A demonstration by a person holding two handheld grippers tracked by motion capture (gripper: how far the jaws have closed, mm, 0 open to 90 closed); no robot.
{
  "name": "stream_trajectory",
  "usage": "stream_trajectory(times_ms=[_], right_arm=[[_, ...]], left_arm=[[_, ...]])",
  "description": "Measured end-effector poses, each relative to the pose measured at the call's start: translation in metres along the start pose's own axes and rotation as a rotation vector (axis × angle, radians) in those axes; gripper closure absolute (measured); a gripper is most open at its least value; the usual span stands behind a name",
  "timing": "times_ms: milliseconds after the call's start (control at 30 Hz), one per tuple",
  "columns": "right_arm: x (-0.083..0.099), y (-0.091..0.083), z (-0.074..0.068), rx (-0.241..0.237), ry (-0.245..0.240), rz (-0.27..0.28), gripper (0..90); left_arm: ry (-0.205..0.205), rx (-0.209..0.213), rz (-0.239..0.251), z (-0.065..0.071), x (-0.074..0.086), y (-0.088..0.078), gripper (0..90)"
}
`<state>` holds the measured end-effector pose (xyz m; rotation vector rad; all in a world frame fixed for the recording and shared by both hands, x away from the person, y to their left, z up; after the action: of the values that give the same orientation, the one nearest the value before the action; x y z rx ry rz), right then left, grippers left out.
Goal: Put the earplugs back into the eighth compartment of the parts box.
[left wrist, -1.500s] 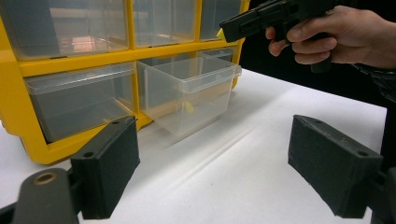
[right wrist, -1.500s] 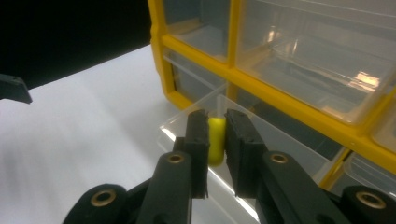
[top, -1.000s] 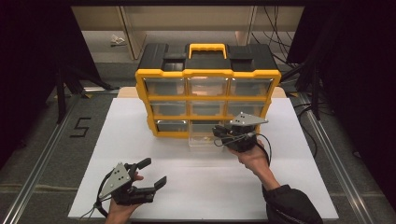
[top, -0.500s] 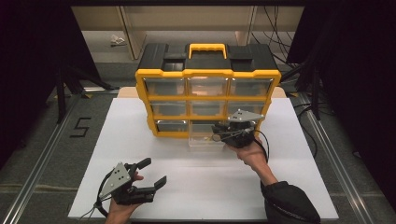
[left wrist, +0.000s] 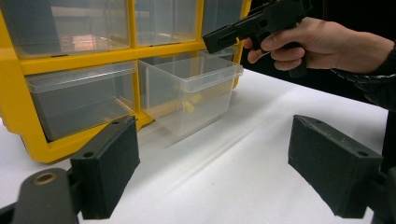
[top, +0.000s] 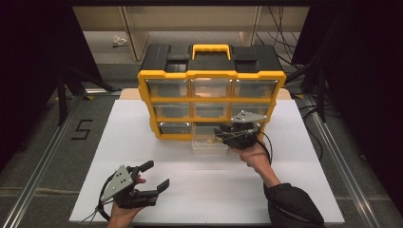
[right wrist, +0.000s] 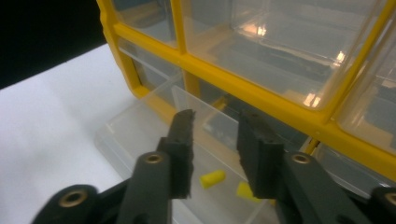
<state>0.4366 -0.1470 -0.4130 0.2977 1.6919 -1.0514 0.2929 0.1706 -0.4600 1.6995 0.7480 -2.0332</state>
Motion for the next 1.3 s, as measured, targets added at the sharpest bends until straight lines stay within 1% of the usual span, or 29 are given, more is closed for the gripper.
stream_trajectory(times_ms=[133,333,433,600,733,1133,1300], right_arm=[[-0.003,-0.004,0.000,-0.008,0.009,0.018,52.1],[-0.004,-0.009,-0.003,-0.019,0.029,0.026,41.6],[-0.003,-0.011,-0.006,-0.014,0.026,0.025,36.6],[-0.002,-0.016,-0.011,-0.030,0.025,0.036,33.5],[-0.004,-0.021,-0.017,-0.041,0.022,0.058,32.5],[-0.005,-0.035,-0.038,-0.083,-0.017,0.112,31.7],[-0.002,-0.038,-0.044,-0.081,-0.031,0.116,25.2]], left_arm=[[-0.002,0.001,0.000,0.000,0.000,0.000,16.1],[0.000,0.001,0.000,0.000,0.000,0.000,16.1],[-0.002,0.005,-0.002,0.000,0.000,0.000,16.0],[-0.002,0.009,-0.002,0.001,0.000,0.000,15.9],[-0.001,0.010,-0.003,0.001,0.000,0.000,16.0],[0.000,0.016,-0.007,0.001,0.000,0.000,16.0],[0.001,0.019,-0.006,0.001,0.000,0.000,16.0]])
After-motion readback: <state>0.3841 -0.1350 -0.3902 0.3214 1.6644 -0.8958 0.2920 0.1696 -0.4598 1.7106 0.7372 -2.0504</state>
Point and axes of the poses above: each handheld gripper's, and its own axes: y roughly forward along the jaws, x roughly out of its underside, z roughly to its right, the point moved 2 cm from there along y, roughly forward along the jaws, and after that the axes turned 4 degrees about x, right-handed, at the moved point
